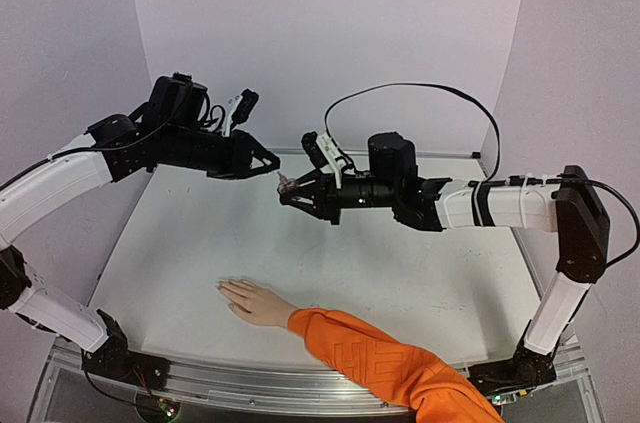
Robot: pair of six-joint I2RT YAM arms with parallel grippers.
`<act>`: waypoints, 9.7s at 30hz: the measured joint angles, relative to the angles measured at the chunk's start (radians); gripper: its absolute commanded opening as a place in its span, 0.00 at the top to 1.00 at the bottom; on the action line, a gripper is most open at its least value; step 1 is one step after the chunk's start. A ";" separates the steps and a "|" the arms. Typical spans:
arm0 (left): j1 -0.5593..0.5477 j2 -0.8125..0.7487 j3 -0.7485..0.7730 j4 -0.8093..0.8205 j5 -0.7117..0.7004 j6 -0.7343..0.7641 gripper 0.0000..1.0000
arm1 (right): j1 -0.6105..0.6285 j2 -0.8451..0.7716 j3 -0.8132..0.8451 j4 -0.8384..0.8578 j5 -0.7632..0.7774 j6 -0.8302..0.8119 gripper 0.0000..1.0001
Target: Paint the nails
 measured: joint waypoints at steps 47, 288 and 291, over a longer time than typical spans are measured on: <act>0.001 -0.033 0.000 -0.006 -0.021 0.016 1.00 | 0.000 0.000 0.000 0.001 0.000 0.000 1.00; 0.360 0.005 -0.670 0.064 -0.012 -0.034 1.00 | -0.016 -0.314 -0.407 0.084 0.404 -0.147 1.00; 0.361 0.019 -0.670 0.072 0.005 -0.034 1.00 | -0.016 -0.314 -0.407 0.084 0.404 -0.147 1.00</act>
